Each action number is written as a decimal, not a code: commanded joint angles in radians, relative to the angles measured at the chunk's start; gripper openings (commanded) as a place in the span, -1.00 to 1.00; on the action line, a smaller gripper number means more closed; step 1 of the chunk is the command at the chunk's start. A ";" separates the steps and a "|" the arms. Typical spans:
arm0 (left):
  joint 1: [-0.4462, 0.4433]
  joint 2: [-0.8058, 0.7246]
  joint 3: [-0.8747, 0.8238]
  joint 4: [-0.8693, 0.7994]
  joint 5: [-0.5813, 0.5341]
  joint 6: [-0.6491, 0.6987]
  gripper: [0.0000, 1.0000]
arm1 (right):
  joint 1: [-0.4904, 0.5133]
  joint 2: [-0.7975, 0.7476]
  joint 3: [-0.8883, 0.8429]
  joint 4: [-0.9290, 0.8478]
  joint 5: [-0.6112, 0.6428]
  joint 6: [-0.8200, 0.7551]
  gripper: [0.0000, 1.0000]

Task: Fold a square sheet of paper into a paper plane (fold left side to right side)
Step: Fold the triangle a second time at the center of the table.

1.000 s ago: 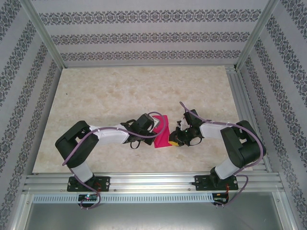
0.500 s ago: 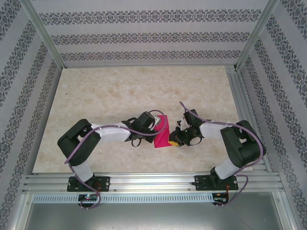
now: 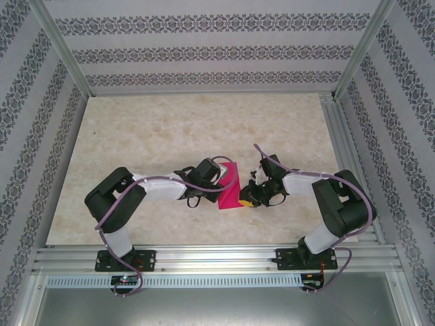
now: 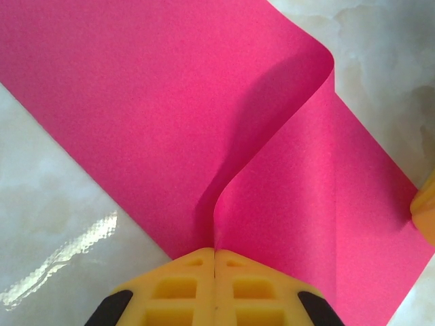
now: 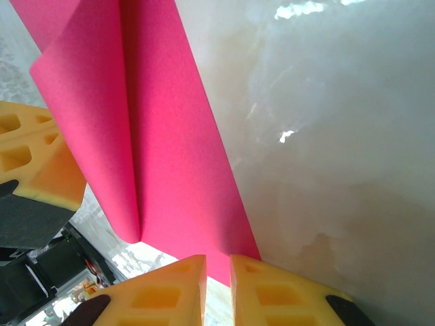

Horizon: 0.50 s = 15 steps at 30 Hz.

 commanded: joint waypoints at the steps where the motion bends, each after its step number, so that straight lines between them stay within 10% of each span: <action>1: 0.015 0.011 0.026 -0.013 -0.016 0.024 -1.00 | 0.020 0.038 0.000 -0.009 0.057 -0.017 -0.64; 15: 0.015 0.038 0.027 -0.021 -0.009 0.029 -1.00 | -0.006 -0.097 0.032 0.047 0.019 0.038 -0.56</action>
